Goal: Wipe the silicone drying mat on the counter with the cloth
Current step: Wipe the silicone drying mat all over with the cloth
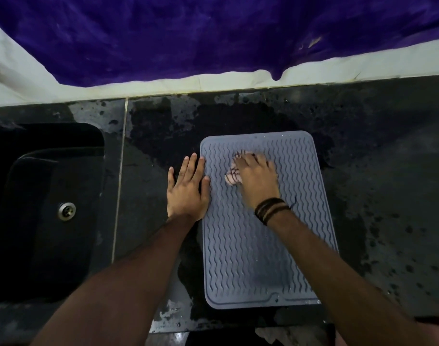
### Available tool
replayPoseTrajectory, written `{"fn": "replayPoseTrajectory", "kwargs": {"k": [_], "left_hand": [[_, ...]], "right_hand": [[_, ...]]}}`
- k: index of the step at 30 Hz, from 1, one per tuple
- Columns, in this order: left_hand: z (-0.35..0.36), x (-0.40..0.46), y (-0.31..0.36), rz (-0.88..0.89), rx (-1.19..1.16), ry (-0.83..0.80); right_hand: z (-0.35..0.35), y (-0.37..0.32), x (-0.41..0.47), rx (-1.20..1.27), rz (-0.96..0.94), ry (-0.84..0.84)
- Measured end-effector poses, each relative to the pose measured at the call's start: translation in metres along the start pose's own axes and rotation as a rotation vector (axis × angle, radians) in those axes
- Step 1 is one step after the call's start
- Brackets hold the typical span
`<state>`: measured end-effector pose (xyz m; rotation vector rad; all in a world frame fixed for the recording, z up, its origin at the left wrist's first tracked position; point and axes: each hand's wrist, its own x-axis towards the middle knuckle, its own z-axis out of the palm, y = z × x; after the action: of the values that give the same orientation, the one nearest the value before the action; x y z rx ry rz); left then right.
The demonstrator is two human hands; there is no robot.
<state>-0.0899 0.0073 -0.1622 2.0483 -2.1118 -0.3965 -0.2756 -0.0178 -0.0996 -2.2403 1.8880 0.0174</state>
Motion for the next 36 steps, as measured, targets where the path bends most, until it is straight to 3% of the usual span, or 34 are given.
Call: {"fn": "replayPoseTrajectory", "kwargs": {"k": [5,9,14,19,24,29,36], "left_hand": [[-0.004,0.000,0.000,0.016,-0.034,-0.010],[-0.006,0.001,0.000,0.034,-0.029,-0.008],[-0.004,0.000,0.000,0.023,0.020,0.005],[-0.005,-0.001,0.001,0.010,0.036,0.019],[-0.007,0.000,0.001,0.030,0.011,0.012],[-0.006,0.002,0.003,0.015,0.000,0.020],[-0.002,0.001,0.001,0.008,0.005,0.039]], "right_hand": [[-0.003,0.000,-0.016,0.124,-0.010,-0.039],[-0.016,-0.010,0.028,0.239,0.032,0.149],[-0.002,-0.045,0.057,0.205,-0.052,-0.001],[0.015,-0.037,0.018,0.098,-0.110,0.020],[0.008,-0.033,-0.006,0.110,-0.176,-0.093],[-0.012,-0.039,0.041,0.129,-0.081,0.112],[0.000,-0.048,0.058,-0.012,-0.164,0.004]]}}
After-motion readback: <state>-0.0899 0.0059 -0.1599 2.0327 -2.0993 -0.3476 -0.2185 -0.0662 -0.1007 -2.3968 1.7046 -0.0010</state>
